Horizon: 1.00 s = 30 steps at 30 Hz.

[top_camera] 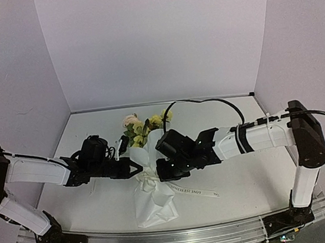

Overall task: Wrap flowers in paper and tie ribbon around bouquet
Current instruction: Tie the ribbon around the folded bouquet.

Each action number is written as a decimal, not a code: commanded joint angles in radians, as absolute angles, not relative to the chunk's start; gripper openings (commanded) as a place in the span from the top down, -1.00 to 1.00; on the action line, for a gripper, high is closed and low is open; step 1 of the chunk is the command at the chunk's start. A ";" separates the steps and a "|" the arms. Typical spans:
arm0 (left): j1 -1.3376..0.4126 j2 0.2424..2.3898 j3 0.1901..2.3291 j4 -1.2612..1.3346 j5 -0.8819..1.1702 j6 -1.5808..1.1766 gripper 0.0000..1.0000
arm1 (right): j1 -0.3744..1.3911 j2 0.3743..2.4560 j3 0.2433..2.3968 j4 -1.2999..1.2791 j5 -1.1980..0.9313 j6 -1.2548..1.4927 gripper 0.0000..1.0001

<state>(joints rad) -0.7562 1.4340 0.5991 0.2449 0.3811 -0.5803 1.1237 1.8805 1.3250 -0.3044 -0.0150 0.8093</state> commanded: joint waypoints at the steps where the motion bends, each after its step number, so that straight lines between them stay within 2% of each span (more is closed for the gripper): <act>1: -0.783 1.464 0.607 0.309 0.357 -0.600 1.00 | 1.147 1.855 1.384 -0.341 0.008 0.772 0.86; 17: -0.804 1.468 0.607 0.311 0.331 -0.605 1.00 | 1.191 1.831 1.456 -0.438 0.039 0.696 0.44; 26: -0.804 1.473 0.607 0.305 0.347 -0.595 0.99 | 1.279 1.867 1.540 -0.478 0.031 0.539 0.25; 30: -0.804 1.462 0.603 0.292 0.365 -0.575 1.00 | 1.290 1.879 1.530 -0.476 -0.032 0.434 0.24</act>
